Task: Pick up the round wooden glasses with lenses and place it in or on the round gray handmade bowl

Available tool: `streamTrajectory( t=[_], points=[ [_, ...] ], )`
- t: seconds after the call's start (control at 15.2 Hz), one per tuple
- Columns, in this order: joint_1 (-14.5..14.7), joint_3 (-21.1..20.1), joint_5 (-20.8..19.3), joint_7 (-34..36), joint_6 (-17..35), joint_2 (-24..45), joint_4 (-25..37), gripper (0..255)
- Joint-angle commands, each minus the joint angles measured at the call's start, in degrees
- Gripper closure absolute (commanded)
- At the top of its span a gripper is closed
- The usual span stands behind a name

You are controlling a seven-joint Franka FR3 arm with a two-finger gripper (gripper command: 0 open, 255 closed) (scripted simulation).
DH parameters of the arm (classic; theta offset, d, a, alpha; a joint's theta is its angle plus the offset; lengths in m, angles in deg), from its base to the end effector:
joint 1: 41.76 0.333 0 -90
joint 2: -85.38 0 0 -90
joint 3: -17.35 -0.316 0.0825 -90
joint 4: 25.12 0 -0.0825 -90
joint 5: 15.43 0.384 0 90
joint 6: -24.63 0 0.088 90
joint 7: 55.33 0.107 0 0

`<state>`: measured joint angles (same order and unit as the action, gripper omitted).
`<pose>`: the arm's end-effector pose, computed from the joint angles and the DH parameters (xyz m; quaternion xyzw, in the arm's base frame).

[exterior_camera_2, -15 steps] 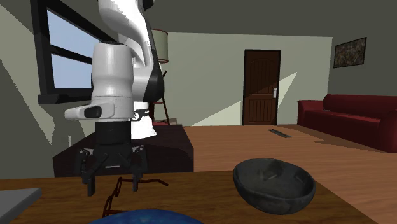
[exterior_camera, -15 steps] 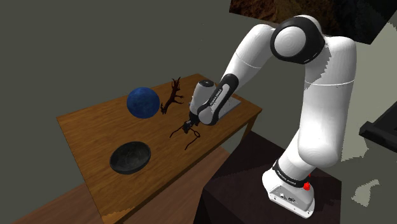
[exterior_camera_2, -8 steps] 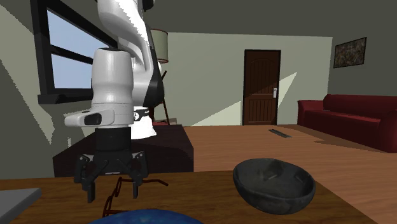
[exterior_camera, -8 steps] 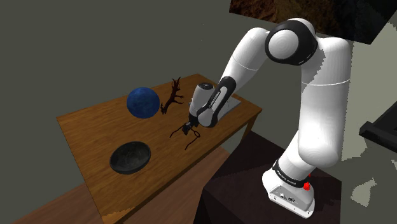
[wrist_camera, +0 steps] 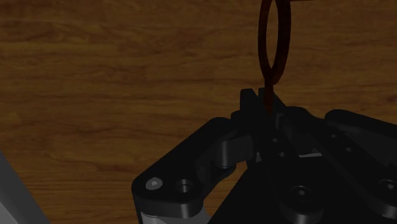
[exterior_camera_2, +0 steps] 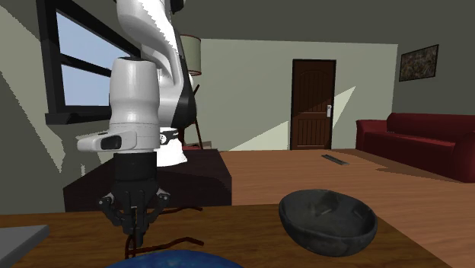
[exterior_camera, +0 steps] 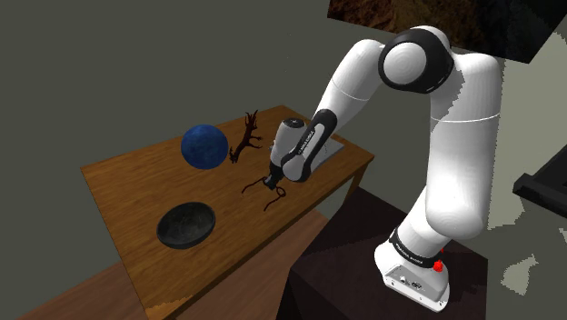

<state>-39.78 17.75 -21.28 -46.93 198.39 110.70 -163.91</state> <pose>0.4981 0.0212 0.1458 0.9964 -0.0087 0.0846 0.0039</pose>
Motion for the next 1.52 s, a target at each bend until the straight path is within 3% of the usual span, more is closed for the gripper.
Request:
streamTrajectory(
  t=[0.0, 0.2, 1.45],
  points=[
    [0.00, 0.00, 0.00, 0.00, -0.01, 0.03, -0.01, 255],
    [0.00, 0.01, 0.00, 0.00, -0.01, 0.04, 0.00, 255],
    [-1.83, -2.32, 2.31, -2.13, -13.50, -15.76, -2.32, 255]
  ],
)
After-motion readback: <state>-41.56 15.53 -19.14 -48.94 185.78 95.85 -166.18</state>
